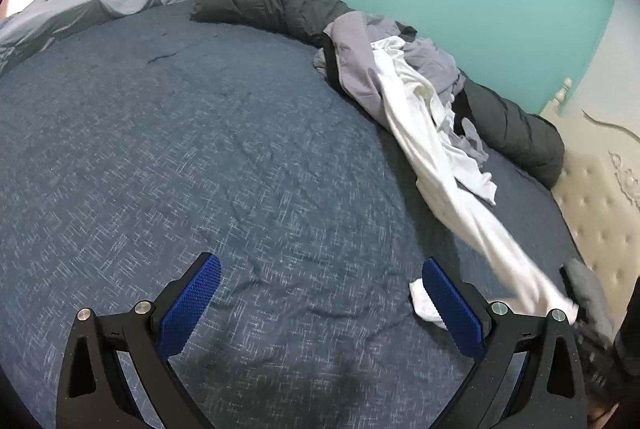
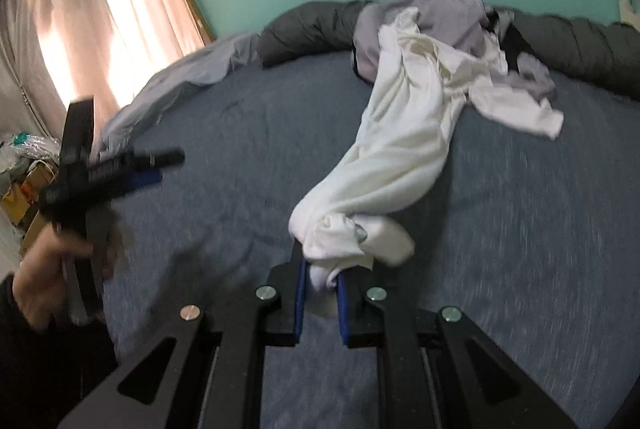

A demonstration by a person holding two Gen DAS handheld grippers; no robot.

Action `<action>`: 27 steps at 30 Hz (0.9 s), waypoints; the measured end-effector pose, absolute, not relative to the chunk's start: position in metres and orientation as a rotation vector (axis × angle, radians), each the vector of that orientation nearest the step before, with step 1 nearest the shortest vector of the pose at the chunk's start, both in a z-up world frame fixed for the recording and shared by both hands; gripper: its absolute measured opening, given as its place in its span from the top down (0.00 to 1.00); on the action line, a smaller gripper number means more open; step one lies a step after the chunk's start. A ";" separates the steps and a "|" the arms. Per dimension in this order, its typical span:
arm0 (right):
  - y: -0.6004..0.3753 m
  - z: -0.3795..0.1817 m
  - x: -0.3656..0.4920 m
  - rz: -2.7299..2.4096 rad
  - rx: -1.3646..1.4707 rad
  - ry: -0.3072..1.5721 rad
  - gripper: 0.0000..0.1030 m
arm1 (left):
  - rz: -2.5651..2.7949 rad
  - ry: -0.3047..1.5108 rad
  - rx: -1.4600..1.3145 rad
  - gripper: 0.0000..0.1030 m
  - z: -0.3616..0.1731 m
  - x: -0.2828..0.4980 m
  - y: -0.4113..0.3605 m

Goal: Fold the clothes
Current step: 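Pull the white garment off the duvet with the right gripper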

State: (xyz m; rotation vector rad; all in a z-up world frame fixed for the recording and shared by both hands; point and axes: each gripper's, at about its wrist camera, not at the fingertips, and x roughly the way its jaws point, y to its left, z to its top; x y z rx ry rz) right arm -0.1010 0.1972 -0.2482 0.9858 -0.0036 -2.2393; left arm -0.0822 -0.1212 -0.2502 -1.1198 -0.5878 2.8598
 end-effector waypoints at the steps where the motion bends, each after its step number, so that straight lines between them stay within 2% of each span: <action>1: 0.199 -0.253 -0.098 -2.240 1.008 0.002 0.88 | 2.860 -0.575 -1.114 0.00 -0.251 -0.081 -0.121; 4: 0.205 -0.265 -0.096 -2.248 1.084 0.012 0.87 | 2.854 -0.573 -1.128 0.00 -0.254 -0.082 -0.125; 6: 0.212 -0.267 -0.095 -2.265 1.108 -0.011 0.83 | 2.860 -0.585 -1.128 0.00 -0.256 -0.084 -0.130; 13: 0.244 -0.248 -0.118 -2.401 1.067 -0.143 0.75 | 2.862 -0.563 -1.179 0.00 -0.271 -0.100 -0.139; 16: 0.254 -0.246 -0.139 -2.453 1.084 -0.218 0.62 | 2.841 -0.573 -1.203 0.00 -0.276 -0.108 -0.136; 21: 0.246 -0.251 -0.175 -2.453 1.112 -0.205 0.60 | 2.853 -0.501 -1.199 0.00 -0.274 -0.114 -0.123; 22: 0.243 -0.254 -0.181 -2.452 1.122 -0.210 0.58 | 2.854 -0.495 -1.201 0.00 -0.275 -0.115 -0.121; 25: 0.235 -0.263 -0.200 -2.465 1.165 -0.191 0.39 | 2.856 -0.476 -1.212 0.00 -0.277 -0.118 -0.117; 27: 0.227 -0.270 -0.213 -2.461 1.193 -0.193 0.39 | 2.853 -0.471 -1.220 0.00 -0.278 -0.119 -0.116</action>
